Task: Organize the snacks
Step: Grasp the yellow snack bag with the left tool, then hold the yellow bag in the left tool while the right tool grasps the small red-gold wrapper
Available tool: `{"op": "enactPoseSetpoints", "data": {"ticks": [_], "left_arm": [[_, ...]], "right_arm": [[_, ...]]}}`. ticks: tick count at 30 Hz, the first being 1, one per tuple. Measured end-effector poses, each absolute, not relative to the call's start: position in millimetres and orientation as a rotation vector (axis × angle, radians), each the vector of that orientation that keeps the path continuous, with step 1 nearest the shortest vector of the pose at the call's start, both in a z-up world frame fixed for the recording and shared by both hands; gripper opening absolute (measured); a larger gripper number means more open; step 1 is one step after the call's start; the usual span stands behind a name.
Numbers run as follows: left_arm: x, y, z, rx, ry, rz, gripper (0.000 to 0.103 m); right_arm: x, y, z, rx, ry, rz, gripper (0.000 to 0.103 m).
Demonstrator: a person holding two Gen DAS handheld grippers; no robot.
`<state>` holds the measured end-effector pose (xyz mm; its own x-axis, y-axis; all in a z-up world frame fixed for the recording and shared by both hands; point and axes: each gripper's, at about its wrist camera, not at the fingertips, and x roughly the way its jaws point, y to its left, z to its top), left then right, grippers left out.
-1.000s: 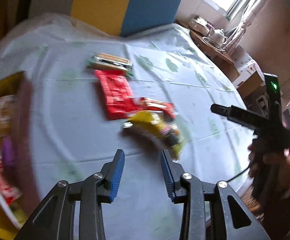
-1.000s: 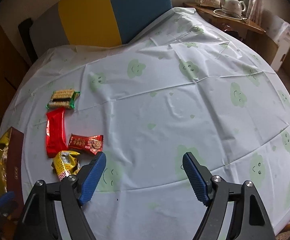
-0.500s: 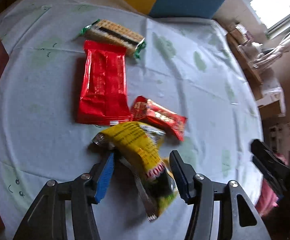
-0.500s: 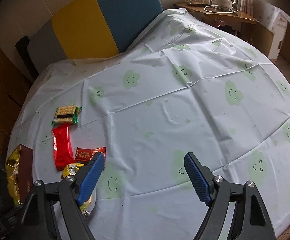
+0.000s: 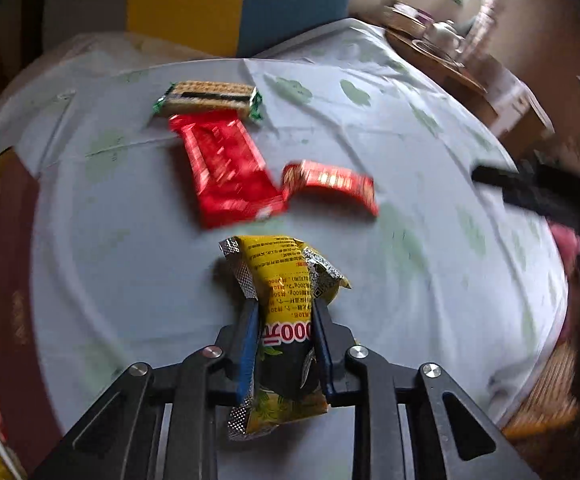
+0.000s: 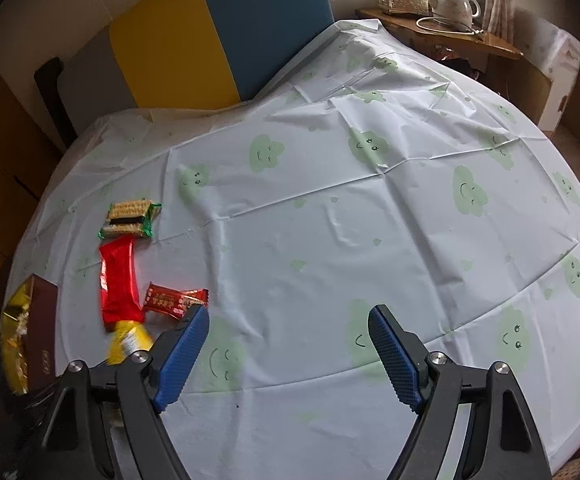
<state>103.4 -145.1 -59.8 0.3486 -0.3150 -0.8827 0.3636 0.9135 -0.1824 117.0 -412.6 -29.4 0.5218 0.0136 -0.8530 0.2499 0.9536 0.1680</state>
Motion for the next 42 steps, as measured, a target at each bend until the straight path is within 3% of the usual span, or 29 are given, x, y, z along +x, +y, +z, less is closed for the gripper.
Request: {"op": "enactPoseSetpoints", "data": {"ticks": [5, 8, 28, 30, 34, 42], "left_arm": [[73.9, -117.4, -61.7, 0.077, 1.063, -0.470, 0.029], [79.5, -111.0, -73.7, 0.029, 1.072, -0.489, 0.039], [64.1, -112.1, -84.1, 0.054, 0.914, -0.522, 0.040], [63.8, -111.5, -84.3, 0.051, 0.911, -0.528, 0.040], [63.1, -110.0, -85.4, 0.051, 0.900, -0.543, 0.040], [63.5, -108.8, -85.7, 0.038, 0.901, -0.549, 0.039]], "right_arm": [[117.6, -408.9, -33.3, 0.244, 1.034, -0.154, 0.082], [118.1, -407.2, -36.0, 0.227, 1.047, -0.163, 0.082], [121.6, -398.1, -45.2, 0.173, 1.083, -0.151, 0.082], [121.5, -388.9, -44.8, 0.154, 1.079, -0.104, 0.081], [124.7, -357.7, -47.2, 0.103, 1.107, 0.051, 0.063], [176.2, -297.4, -61.1, -0.102, 1.158, 0.236, 0.064]]}}
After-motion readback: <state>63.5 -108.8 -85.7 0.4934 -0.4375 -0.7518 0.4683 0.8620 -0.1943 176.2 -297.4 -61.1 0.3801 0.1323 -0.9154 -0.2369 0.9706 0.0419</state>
